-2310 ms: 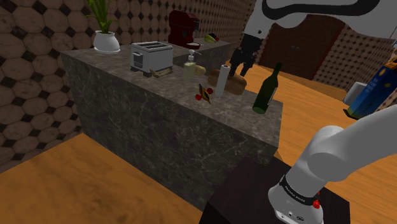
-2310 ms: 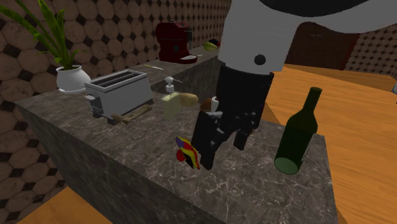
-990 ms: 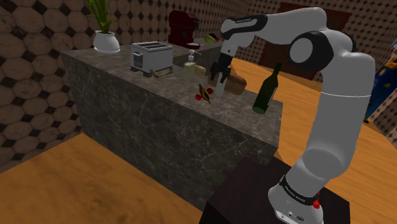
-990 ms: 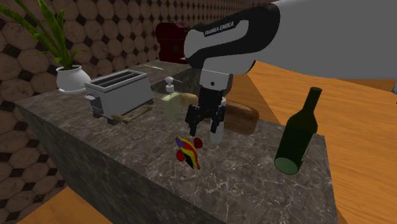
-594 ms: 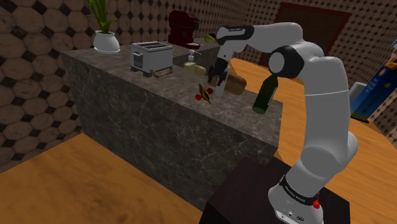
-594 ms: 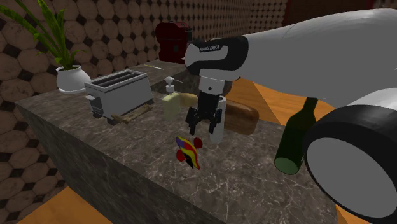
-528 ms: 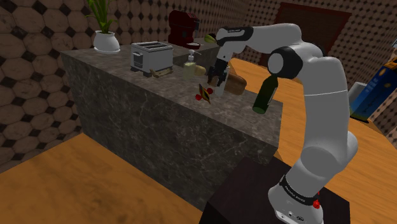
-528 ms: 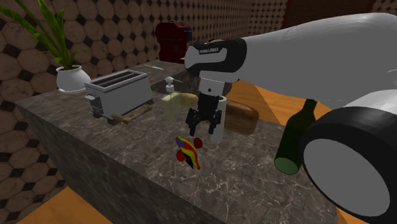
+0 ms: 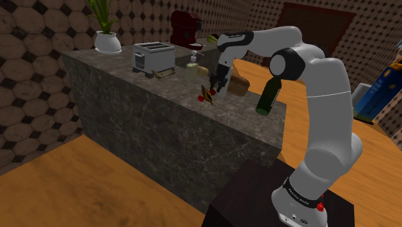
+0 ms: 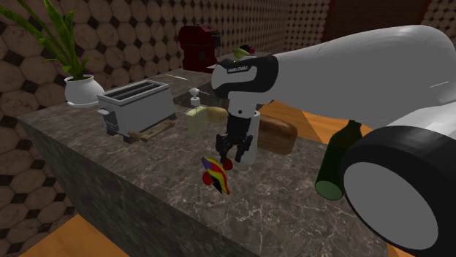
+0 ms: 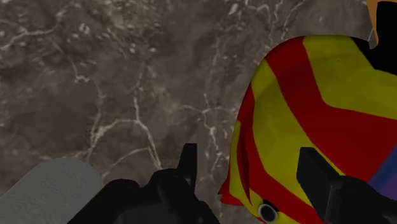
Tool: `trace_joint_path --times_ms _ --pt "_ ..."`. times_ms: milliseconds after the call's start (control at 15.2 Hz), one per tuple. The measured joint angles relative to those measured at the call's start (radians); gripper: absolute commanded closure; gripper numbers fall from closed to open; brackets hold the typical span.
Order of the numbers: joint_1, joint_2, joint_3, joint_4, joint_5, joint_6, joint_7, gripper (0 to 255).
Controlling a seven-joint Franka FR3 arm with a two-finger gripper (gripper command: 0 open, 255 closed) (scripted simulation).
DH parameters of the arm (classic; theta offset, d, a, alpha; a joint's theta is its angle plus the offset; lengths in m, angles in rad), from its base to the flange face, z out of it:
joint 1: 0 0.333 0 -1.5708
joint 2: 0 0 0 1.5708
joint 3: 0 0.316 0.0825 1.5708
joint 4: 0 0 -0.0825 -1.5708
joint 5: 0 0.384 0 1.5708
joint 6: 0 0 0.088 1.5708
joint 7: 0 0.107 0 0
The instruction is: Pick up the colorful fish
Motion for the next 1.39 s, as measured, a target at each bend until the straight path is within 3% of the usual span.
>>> trace_joint_path --times_ms 660,1386 --pt "-0.002 0.001 -0.001 0.005 -0.001 -0.006 0.000 255" --pt "-0.016 -0.008 -0.002 0.113 -0.009 -0.127 0.038 255"
